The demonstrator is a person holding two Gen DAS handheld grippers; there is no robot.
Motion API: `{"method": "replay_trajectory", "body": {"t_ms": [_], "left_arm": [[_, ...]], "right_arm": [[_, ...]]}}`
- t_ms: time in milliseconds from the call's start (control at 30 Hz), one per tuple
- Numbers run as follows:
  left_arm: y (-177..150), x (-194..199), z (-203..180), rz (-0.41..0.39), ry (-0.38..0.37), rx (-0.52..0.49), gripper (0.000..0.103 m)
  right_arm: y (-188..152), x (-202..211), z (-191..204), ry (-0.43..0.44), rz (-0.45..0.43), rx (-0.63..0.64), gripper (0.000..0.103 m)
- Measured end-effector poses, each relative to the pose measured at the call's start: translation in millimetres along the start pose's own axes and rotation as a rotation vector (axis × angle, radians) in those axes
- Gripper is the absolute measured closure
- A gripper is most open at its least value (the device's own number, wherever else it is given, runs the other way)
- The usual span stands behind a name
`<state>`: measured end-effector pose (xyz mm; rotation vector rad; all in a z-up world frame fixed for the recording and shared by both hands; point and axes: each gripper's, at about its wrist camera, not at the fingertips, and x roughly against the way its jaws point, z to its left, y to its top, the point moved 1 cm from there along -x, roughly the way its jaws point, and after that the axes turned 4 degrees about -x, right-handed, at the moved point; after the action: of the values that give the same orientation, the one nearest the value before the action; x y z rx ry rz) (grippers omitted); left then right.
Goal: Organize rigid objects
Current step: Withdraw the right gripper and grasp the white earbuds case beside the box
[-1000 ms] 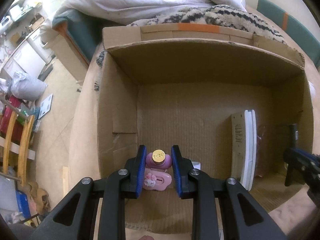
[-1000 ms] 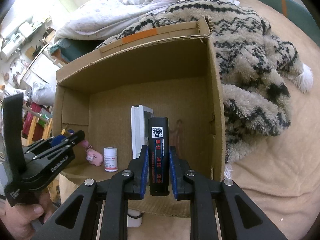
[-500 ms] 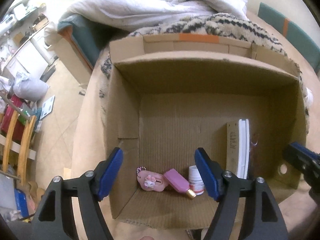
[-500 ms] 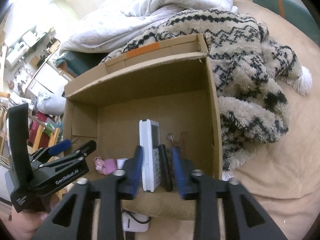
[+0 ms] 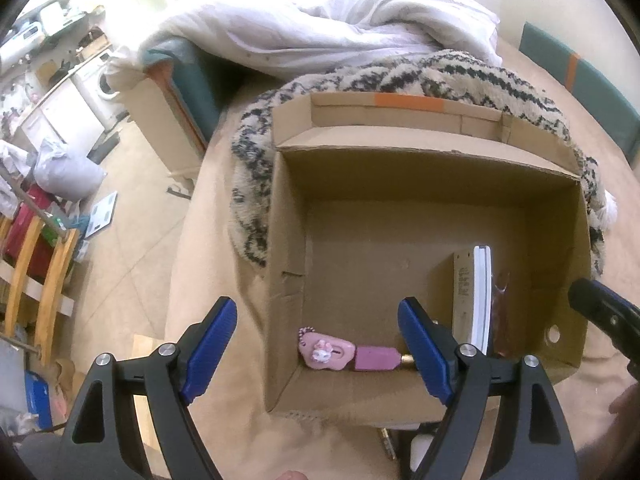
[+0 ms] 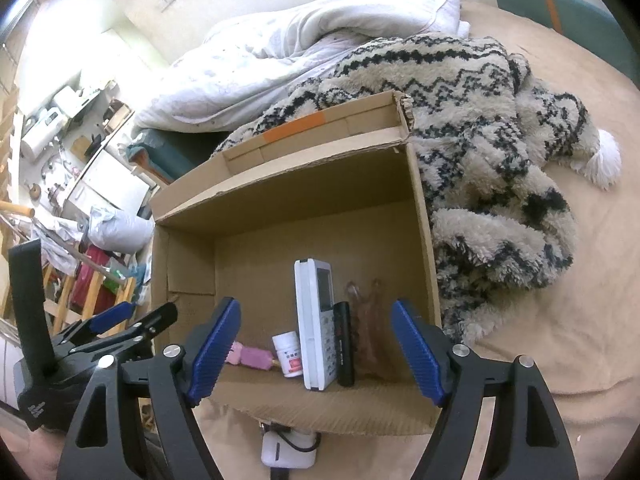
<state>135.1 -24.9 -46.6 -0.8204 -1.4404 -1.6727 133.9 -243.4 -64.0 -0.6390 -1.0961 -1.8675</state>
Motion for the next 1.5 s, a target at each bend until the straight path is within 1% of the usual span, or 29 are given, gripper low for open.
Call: {"method": "replay_trajectory", "body": {"t_ms": [333, 433, 533, 667, 867, 933, 1033, 1167, 1367, 1500], "left_arm": [[-24.7, 19.5, 27.7, -0.01, -0.001, 0.022, 0.022], [-33.8, 25.4, 33.5, -0.019, -0.002, 0.017, 0.022], [-44.6, 29.5, 37.8, -0.023, 0.0, 0.009, 0.022], [-58.4, 33.4, 43.7, -0.021, -0.018, 0.02, 0.022], [-69.4, 29.9, 47.5, -0.033, -0.008, 0.02, 0.022], [-71.4, 26.8, 49.9, -0.025, -0.015, 0.032, 0.022], [-73.0, 26.1, 52.6, -0.033, -0.021, 0.041, 0.022], [-76.4, 21.4, 57.8, -0.017, -0.049, 0.075, 0.022], [-81.9, 8.5, 64.8, 0.042, -0.035, 0.113, 0.022], [-82.8, 4.5, 67.8, 0.069, -0.044, 0.139, 0.022]], "right_arm": [[-18.9, 20.3, 3.7, -0.009, -0.002, 0.021, 0.02], [-24.0, 26.6, 4.4, -0.025, -0.013, 0.041, 0.02], [-29.1, 27.8, -0.3, -0.008, 0.001, 0.006, 0.02], [-42.0, 29.5, -1.4, -0.001, 0.02, -0.009, 0.02], [-62.5, 30.8, 0.5, 0.0, 0.049, -0.02, 0.02], [-67.9, 30.3, 0.6, -0.007, 0.056, -0.019, 0.02], [-74.5, 27.7, 1.3, -0.017, 0.071, -0.016, 0.02], [-80.9, 18.4, 1.6, -0.028, 0.11, -0.013, 0.02], [-87.3, -1.0, -7.4, 0.0, 0.195, -0.075, 0.02], [-94.1, -18.7, -14.6, -0.011, 0.264, -0.114, 0.021]]}}
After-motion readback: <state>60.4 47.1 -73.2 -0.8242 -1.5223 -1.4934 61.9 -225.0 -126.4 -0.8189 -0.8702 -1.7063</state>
